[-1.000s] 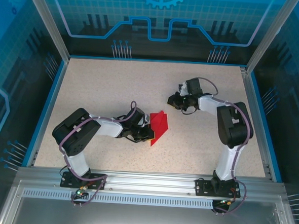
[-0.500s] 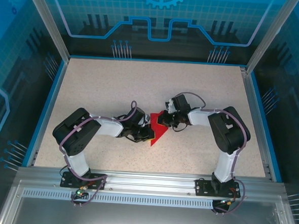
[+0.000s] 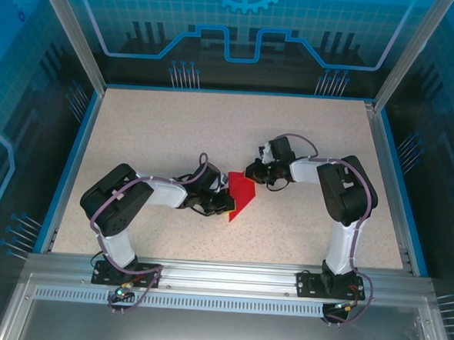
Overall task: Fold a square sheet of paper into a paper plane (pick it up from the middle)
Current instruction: Fourth fold the wing at the center of the table.
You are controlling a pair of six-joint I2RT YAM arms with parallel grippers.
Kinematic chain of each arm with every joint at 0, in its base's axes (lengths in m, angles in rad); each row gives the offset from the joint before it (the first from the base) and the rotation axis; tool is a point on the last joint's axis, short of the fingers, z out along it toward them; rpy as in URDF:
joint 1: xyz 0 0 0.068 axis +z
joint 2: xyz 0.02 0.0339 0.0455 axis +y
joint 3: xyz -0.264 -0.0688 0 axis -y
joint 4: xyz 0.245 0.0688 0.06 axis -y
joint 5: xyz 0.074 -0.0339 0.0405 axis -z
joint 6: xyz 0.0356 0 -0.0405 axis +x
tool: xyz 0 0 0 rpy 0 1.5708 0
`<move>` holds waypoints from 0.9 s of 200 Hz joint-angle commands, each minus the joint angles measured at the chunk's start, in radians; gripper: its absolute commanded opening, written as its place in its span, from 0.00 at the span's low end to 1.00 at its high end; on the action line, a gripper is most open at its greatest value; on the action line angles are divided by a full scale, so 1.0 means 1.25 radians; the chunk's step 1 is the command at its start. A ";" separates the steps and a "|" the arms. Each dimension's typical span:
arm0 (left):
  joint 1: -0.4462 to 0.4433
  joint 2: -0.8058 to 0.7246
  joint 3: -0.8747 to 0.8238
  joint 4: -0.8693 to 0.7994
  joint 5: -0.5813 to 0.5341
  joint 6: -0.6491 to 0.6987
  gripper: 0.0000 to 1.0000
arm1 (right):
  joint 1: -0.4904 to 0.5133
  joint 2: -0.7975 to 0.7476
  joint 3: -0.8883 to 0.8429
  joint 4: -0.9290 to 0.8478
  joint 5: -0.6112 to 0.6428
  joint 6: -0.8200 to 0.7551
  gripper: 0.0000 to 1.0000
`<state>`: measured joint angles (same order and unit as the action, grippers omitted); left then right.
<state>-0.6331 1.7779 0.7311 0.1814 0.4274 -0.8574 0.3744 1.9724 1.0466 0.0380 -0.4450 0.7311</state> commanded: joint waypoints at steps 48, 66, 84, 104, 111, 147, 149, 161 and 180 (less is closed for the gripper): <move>-0.018 0.081 -0.055 -0.171 -0.054 0.037 0.05 | -0.061 0.023 0.055 -0.019 0.029 -0.045 0.10; -0.017 0.079 -0.049 -0.178 -0.049 0.048 0.05 | -0.073 0.004 0.071 -0.036 0.014 -0.054 0.11; -0.018 0.072 -0.041 -0.191 -0.049 0.058 0.05 | -0.073 -0.032 0.072 -0.060 0.009 -0.068 0.12; -0.019 0.053 -0.035 -0.196 -0.046 0.062 0.06 | -0.069 -0.087 0.036 -0.060 -0.008 -0.067 0.14; -0.019 0.046 -0.030 -0.202 -0.045 0.065 0.06 | -0.064 -0.109 0.017 -0.059 -0.007 -0.067 0.14; -0.020 0.013 0.030 -0.246 -0.037 0.083 0.09 | -0.015 -0.214 -0.086 -0.040 -0.001 -0.036 0.16; -0.020 0.010 0.034 -0.248 -0.036 0.083 0.09 | -0.013 -0.218 -0.091 -0.041 0.000 -0.034 0.16; -0.020 0.001 0.054 -0.259 -0.036 0.092 0.09 | 0.011 -0.239 -0.114 -0.043 0.014 -0.021 0.16; -0.020 -0.002 0.075 -0.279 -0.037 0.104 0.10 | 0.047 -0.251 -0.151 -0.019 0.006 0.013 0.16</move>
<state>-0.6449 1.7737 0.8101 0.0238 0.4072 -0.7769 0.3817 1.6791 0.9165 -0.0059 -0.4294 0.6998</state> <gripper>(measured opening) 0.096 0.164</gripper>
